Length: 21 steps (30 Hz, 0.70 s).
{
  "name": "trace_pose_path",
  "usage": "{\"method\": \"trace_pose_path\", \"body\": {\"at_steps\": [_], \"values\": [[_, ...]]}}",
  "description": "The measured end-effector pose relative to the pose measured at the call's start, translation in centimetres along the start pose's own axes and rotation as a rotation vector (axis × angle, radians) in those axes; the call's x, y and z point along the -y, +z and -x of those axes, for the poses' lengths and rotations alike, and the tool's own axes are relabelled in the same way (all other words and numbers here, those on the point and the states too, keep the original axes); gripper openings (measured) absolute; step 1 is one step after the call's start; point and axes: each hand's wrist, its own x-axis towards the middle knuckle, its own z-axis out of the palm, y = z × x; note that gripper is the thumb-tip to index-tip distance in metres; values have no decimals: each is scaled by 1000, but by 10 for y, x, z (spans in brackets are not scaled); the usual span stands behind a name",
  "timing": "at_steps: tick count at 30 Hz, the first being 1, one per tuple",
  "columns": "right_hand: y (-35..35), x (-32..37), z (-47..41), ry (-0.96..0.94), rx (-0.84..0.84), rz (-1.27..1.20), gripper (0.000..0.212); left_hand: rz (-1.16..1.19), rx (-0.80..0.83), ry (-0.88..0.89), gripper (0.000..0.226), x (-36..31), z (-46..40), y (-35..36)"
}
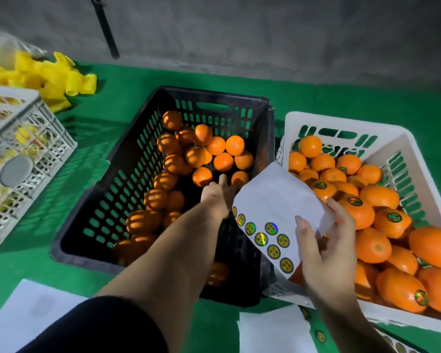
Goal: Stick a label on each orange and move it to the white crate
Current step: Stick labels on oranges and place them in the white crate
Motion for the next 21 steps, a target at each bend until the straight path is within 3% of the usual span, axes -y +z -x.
{"method": "trace_pose_path", "body": {"at_steps": [3,5,7,9,11,14,16,18,20,21], "values": [[-1,-1,-1,-18,8,2,47,300,1,-55,67,12,9,-13],[-3,-2,-2,-13,0,-23,41,786,-69,-127,56,21,22,-29],[-5,0,-3,-24,-2,-33,36,1282,-111,-160,60,25,47,-52],[-9,3,-2,-22,33,-60,28,1614,-45,-61,73,27,81,-70],[-14,7,-1,-14,67,-80,21,1844,73,160,77,30,116,-74],[-23,17,2,49,60,-130,20,2031,166,560,58,22,166,-52],[-31,27,4,44,40,-172,19,2061,158,606,46,18,193,-32],[-40,39,8,11,61,-161,18,1973,134,682,71,13,217,-18],[-47,47,15,-15,118,-99,16,1964,88,623,105,8,234,-9],[-50,50,20,-22,127,-26,15,1993,66,578,108,4,241,-4]]}}
